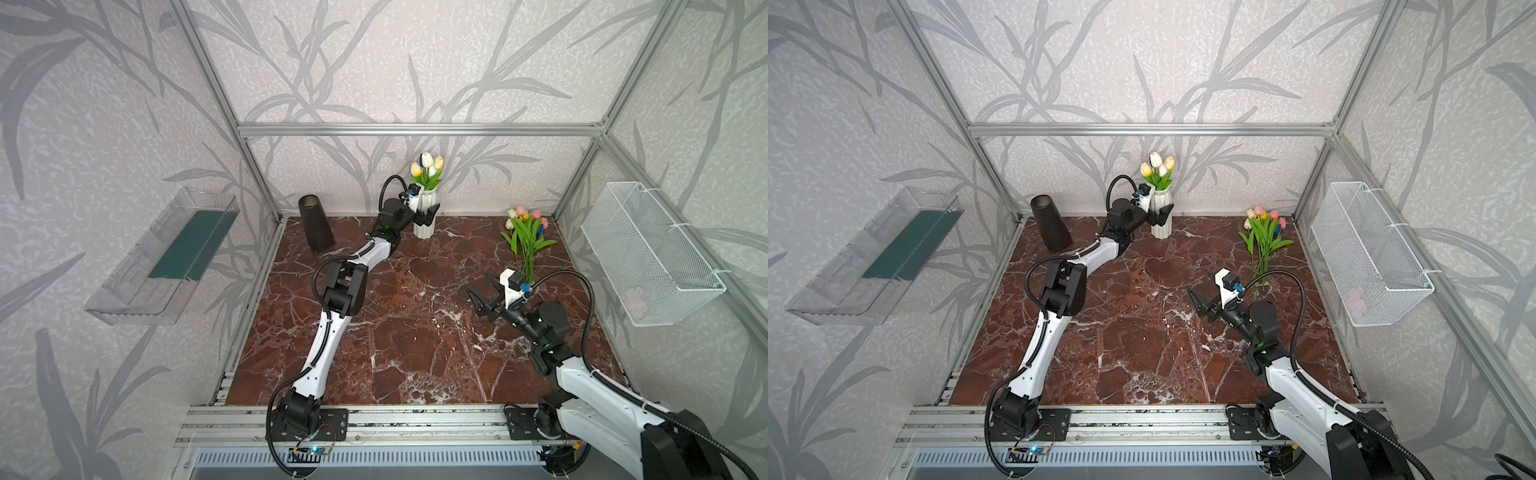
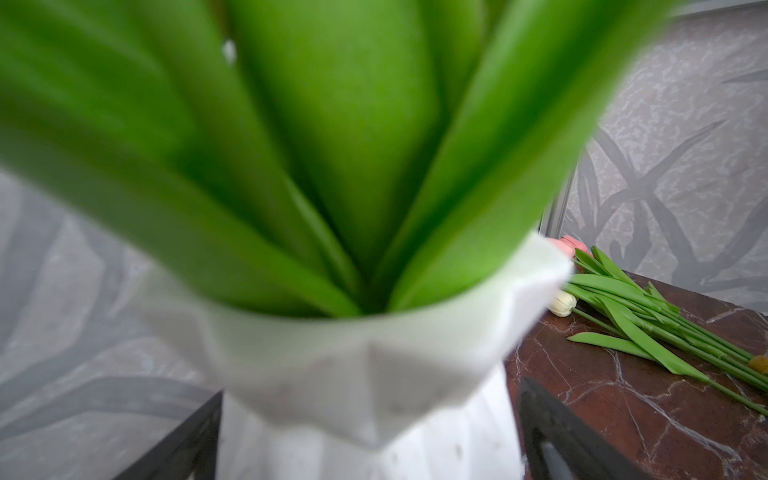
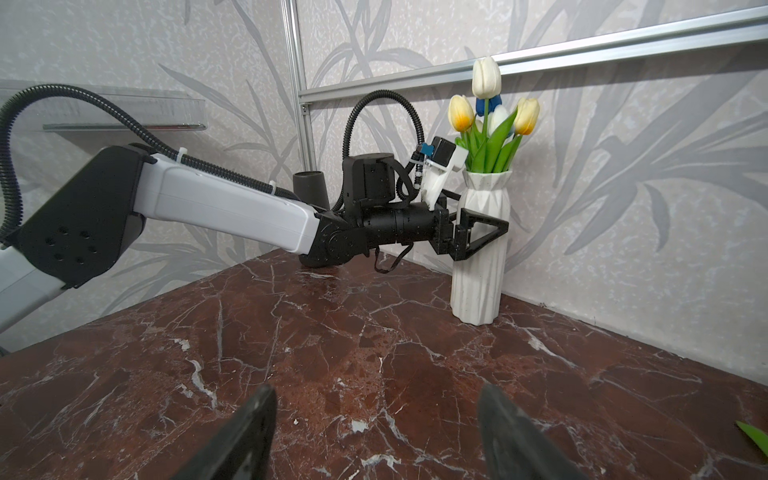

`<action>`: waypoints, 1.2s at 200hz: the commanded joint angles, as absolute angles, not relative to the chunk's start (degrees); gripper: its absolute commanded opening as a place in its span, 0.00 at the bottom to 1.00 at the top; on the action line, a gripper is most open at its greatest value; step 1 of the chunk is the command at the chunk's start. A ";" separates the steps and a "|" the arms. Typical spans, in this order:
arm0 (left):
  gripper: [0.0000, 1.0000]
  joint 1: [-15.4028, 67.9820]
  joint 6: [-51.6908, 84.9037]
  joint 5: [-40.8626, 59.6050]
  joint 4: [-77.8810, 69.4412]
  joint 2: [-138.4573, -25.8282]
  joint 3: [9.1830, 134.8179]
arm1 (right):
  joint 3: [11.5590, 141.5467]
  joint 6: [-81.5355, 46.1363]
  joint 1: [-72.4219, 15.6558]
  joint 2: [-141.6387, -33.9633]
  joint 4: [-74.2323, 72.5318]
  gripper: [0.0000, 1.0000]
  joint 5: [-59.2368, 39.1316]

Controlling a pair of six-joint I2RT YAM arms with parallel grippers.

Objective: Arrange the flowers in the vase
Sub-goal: 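Move the left gripper to the black cylindrical vase in the far corner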

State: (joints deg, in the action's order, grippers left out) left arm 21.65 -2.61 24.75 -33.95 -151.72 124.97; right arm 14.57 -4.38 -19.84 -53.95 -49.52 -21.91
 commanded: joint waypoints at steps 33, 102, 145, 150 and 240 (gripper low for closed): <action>1.00 21.80 -5.44 25.60 -38.95 -143.89 116.55 | 14.44 -4.39 -20.08 -53.87 -52.41 0.77 -22.44; 1.00 21.18 -6.02 18.40 -51.92 -129.14 90.83 | 14.45 -4.09 -20.12 -54.44 -52.32 0.86 -22.83; 1.00 20.24 -8.05 8.66 -56.59 -107.77 63.12 | 14.30 -3.34 -23.82 -54.32 -51.82 0.99 -22.37; 0.99 19.58 -7.89 7.60 -56.28 -105.10 60.21 | 14.53 -2.64 -25.31 -54.28 -51.03 0.99 -21.56; 0.99 -1.14 -10.29 1.20 -44.48 -88.05 49.76 | 11.89 -4.26 -35.22 -66.88 -63.08 0.99 -18.44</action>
